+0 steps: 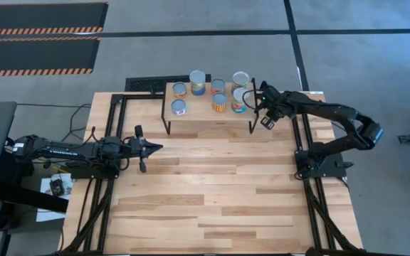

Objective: Pick and place cans onto a shelf
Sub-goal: Put the canned carrots on the shelf aligned with the canned peas

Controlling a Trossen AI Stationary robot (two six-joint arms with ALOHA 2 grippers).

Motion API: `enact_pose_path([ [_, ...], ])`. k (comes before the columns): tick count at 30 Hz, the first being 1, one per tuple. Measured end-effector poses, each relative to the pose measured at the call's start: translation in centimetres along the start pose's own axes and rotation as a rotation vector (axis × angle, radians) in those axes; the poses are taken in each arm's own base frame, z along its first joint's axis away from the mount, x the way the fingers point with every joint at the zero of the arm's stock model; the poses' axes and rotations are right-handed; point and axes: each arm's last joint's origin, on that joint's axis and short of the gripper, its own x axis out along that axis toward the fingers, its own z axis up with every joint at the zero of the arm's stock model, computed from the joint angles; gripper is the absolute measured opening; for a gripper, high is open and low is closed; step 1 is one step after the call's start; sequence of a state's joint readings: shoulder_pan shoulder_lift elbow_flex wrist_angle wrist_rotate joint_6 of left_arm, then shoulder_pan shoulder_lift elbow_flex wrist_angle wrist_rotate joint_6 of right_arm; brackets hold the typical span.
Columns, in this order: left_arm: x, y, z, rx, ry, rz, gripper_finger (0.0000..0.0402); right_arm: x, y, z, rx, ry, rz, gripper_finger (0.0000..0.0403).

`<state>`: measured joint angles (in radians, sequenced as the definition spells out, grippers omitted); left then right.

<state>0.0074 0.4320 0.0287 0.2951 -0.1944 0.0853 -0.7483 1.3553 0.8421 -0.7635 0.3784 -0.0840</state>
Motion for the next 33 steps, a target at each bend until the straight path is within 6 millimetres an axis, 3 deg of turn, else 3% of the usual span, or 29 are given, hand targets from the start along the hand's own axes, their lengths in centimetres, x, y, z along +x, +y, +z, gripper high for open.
enact_pose_path([
  [11,0.0,0.0,0.0,0.0,-0.001,0.0,0.0,-1.5,-0.4,-1.3,-0.023,0.015,0.035,0.0009],
  [17,0.0,0.0,0.0,0.0,-0.001,0.0,0.0,-3.7,-0.5,-3.4,0.044,0.044,0.116,0.0013],
  [22,0.0,0.0,0.0,0.0,-0.001,0.0,0.0,-6.1,0.6,-5.2,0.06,0.036,0.134,0.0004],
  [27,0.0,0.0,0.0,0.0,-0.001,0.0,0.0,-8.5,2.5,-7.1,0.122,0.029,0.212,0.0004],
  [33,0.0,0.0,0.0,0.0,-0.002,0.0,0.0,-10.8,6.2,-8.8,0.132,-0.015,0.339,0.0005],
])
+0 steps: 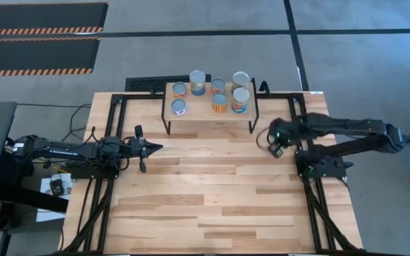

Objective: Pick and place cans onto a shelf
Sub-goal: Put the canned carrots on the shelf aligned with the canned peas

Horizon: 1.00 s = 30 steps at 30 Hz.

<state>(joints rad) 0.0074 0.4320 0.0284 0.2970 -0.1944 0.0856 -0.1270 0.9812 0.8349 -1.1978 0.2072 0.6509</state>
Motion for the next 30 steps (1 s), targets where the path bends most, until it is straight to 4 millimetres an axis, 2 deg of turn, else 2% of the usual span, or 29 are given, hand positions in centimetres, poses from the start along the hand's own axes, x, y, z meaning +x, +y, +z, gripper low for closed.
enact_pose_path([
  [8,0.0,0.0,0.0,0.0,0.0,0.0,0.0,-0.7,6.2,-2.7,-0.016,-0.069,0.223,0.0004],
  [13,0.0,0.0,0.0,0.0,0.0,-0.006,0.0,-1.2,10.3,-2.6,-0.101,-0.16,0.278,0.0003],
  [16,0.0,0.0,0.0,0.0,0.0,-0.006,0.0,-1.6,12.7,-1.6,-0.176,-0.224,0.275,0.0003],
  [20,0.0,0.0,0.0,0.0,0.0,-0.006,0.0,-1.3,15.7,0.9,-0.31,-0.273,0.248,0.0005],
  [30,0.0,0.0,0.0,0.0,0.001,-0.005,0.0,2.3,21.6,8.4,-0.666,-0.314,0.139,0.0006],
])
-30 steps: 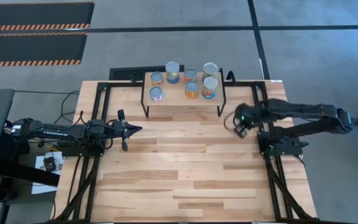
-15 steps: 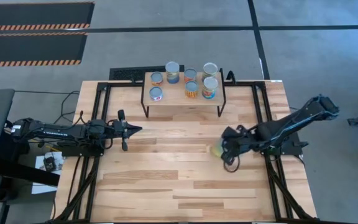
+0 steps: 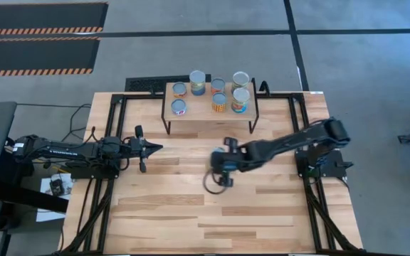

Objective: Pick and place cans onto a shelf
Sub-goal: Put the canned carrots on the shelf aligned with the canned peas

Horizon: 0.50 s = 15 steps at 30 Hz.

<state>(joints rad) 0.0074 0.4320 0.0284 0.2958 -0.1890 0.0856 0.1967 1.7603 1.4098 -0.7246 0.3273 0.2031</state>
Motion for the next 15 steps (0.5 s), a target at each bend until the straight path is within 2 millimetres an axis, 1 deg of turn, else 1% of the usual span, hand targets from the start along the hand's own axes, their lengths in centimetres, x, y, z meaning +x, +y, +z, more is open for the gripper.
enact_pose_path([
  [5,0.0,0.0,0.0,0.0,0.001,0.0,0.0,2.3,-0.2,3.1,-0.148,-0.004,0.04,0.0003],
  [7,0.0,0.0,0.0,0.001,0.005,0.0,0.0,3.0,-0.3,4.0,-0.192,-0.003,0.043,0.0004],
  [12,0.0,0.0,-0.1,0.003,0.014,0.0,0.0,4.7,-0.9,5.0,-0.274,0.037,0.031,0.0007],
  [15,0.0,0.0,-0.1,0.003,0.014,0.0,0.0,5.3,-1.3,5.2,-0.316,0.055,0.025,0.0004],
])
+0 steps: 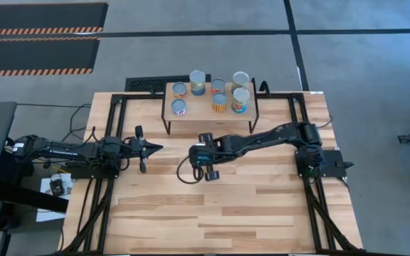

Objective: Pick and place cans onto a shelf
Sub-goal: Put the canned carrots on the shelf aligned with the canned peas

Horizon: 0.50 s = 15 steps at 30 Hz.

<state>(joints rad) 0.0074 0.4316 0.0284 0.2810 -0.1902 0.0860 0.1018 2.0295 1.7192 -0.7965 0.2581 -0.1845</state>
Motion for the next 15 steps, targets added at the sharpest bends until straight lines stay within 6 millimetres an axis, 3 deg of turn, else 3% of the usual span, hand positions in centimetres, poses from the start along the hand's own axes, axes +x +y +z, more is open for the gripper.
enact_pose_path([
  [15,0.0,0.0,0.0,-0.001,-0.005,0.001,0.0,1.0,-3.0,-0.4,-0.055,-0.001,-0.035,0.0018],
])
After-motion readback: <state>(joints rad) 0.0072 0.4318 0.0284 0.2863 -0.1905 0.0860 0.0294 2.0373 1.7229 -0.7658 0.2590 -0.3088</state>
